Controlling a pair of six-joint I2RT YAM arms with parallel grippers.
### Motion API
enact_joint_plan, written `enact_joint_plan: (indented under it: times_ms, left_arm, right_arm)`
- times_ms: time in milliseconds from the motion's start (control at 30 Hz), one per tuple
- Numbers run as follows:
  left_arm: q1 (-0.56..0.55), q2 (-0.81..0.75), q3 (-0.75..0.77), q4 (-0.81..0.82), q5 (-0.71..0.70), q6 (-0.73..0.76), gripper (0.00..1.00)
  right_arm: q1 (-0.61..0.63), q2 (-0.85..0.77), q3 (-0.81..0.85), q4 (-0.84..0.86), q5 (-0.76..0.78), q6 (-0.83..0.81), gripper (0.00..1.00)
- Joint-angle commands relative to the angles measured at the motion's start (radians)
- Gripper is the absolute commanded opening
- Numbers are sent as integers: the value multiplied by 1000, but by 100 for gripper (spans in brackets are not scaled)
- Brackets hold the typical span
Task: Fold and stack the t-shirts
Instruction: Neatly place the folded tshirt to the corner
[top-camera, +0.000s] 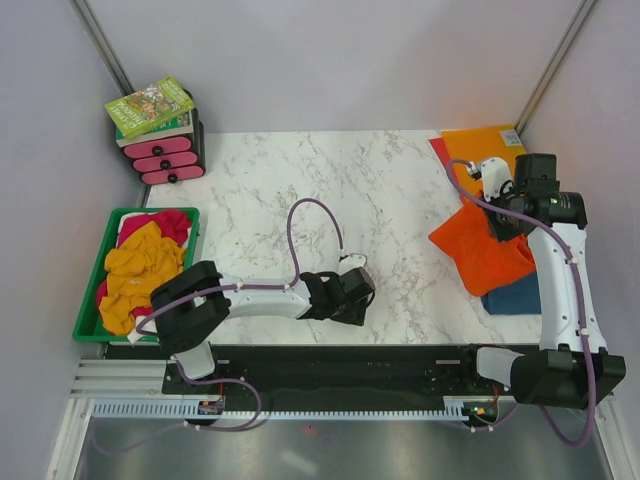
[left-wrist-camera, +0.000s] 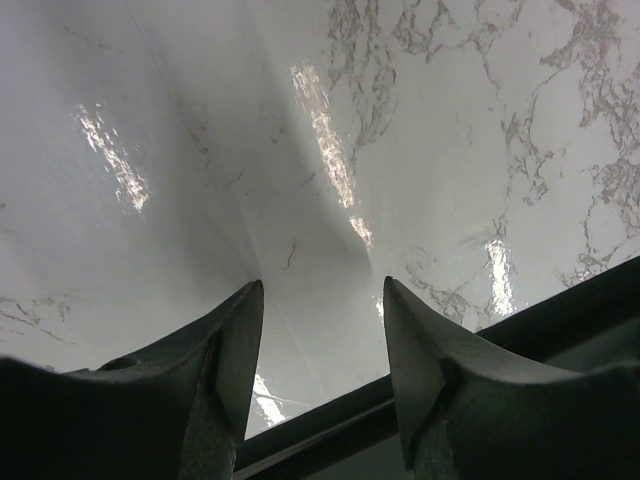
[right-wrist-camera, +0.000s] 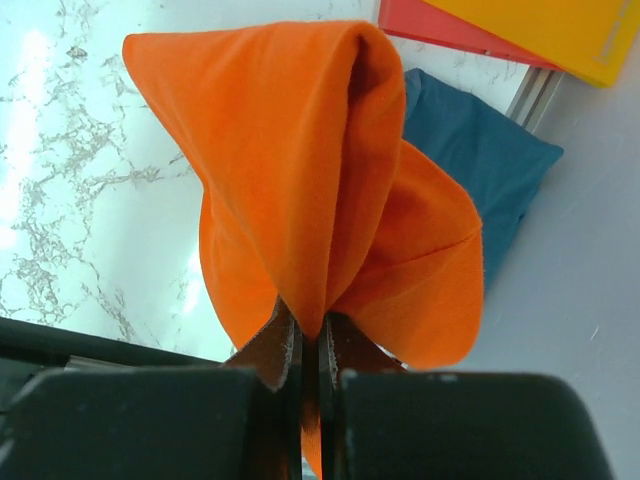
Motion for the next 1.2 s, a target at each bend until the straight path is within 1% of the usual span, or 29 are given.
enact_joint_plan:
  times_ms: [0, 200, 500, 600, 933, 1167]
  left_arm:
    - [-11, -41, -23, 4, -35, -33, 59]
    - [-12, -44, -28, 2, -33, -30, 59]
    - [-12, -39, -28, 2, -36, -18, 58]
    - [-12, -33, -28, 5, -32, -15, 58]
    - [-12, -16, -26, 5, -33, -7, 58]
    - [-12, 5, -20, 5, -29, -5, 58]
  right_arm:
    - [-2, -61, -45, 73, 56, 3, 0]
    - [-23, -104, -160, 157, 136, 7, 0]
    - [-218, -98, -303, 296, 115, 7, 0]
    - [-258, -92, -346, 351, 105, 7, 0]
    - [-373, -11, -384, 512, 121, 26, 0]
    - [-497, 71, -409, 581, 118, 17, 0]
